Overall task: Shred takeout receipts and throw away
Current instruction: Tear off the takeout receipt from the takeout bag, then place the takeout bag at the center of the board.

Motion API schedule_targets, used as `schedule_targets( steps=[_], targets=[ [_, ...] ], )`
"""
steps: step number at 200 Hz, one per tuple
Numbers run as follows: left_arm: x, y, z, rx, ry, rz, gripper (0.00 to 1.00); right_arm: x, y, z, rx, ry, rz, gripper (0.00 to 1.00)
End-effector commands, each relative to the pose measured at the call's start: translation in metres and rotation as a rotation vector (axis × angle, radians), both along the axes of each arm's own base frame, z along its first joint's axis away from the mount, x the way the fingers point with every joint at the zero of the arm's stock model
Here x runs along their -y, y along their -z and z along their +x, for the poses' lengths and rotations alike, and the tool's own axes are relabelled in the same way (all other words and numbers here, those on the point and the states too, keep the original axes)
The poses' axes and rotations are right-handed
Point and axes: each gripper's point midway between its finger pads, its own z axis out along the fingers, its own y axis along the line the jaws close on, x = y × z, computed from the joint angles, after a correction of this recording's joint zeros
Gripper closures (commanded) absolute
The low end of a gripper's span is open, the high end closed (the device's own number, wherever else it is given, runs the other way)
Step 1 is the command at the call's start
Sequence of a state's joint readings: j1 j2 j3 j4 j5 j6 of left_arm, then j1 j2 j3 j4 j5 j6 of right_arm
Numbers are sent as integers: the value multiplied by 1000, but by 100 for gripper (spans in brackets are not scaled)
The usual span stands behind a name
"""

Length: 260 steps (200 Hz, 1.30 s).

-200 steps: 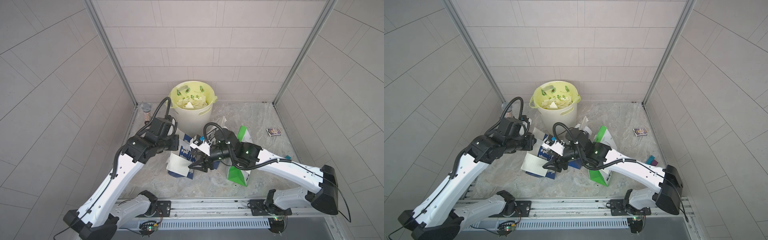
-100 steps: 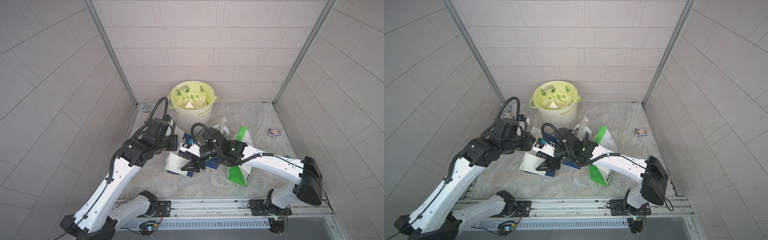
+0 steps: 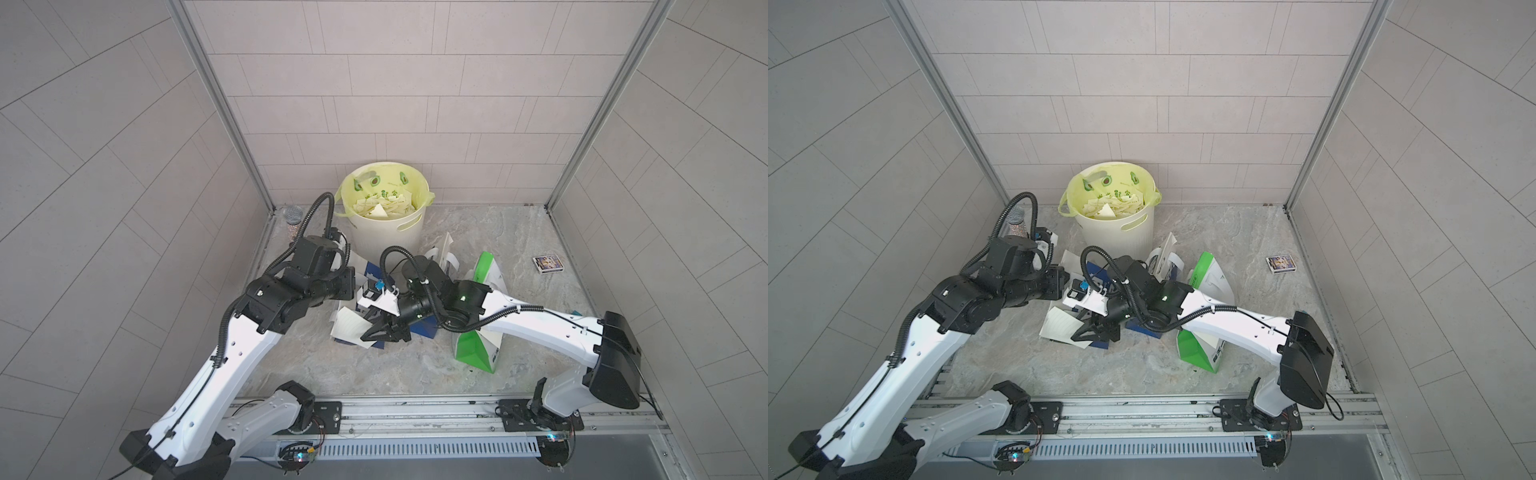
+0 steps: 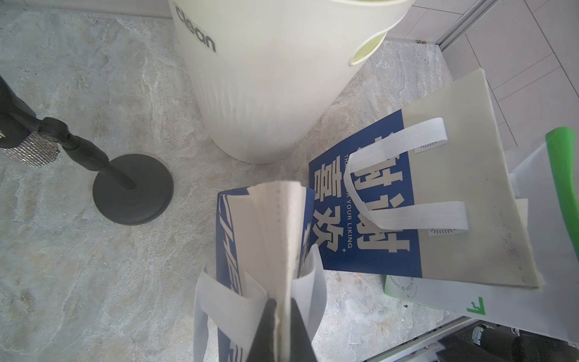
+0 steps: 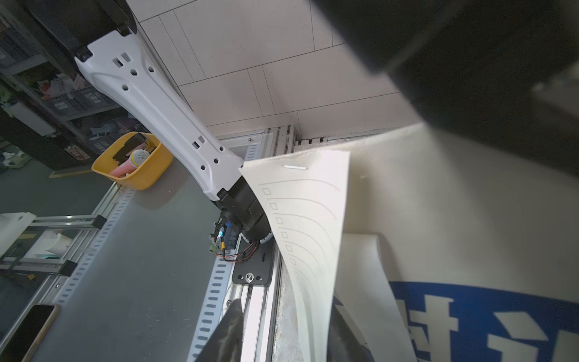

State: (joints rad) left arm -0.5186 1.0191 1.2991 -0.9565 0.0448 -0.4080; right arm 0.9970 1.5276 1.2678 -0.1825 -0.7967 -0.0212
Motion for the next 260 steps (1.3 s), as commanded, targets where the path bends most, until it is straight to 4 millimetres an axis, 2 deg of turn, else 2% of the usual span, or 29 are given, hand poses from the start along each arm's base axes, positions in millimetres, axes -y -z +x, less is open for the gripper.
schedule_targets(
  steps=[1,47,62,87,113,141,198,229,244,260],
  targets=[
    [-5,-14,5,57,-47,-20,100,-3,-8,-6,11,-36,28,69],
    [-19,-22,9,73,-120,23,100,-4,-7,-2,-2,-12,22,100],
    [-21,-25,9,81,-127,24,100,-4,-10,-1,-3,-2,26,100],
    [-26,-18,9,53,-147,60,100,-2,-16,-3,-4,5,37,100],
    [-39,-11,10,32,-185,141,100,8,-18,-9,-1,0,23,100],
    [-44,-6,12,28,-192,186,100,22,-18,-16,22,-7,-2,100],
    [-41,7,18,-3,-188,212,100,43,-20,-27,40,-7,-39,100],
    [-36,8,18,-4,-161,203,100,53,-26,-23,70,41,-40,100],
    [-33,5,17,8,-139,187,89,61,-33,-17,89,88,-28,100],
    [-28,-3,18,41,-124,155,68,70,-41,-8,97,151,-12,100]
  ],
)
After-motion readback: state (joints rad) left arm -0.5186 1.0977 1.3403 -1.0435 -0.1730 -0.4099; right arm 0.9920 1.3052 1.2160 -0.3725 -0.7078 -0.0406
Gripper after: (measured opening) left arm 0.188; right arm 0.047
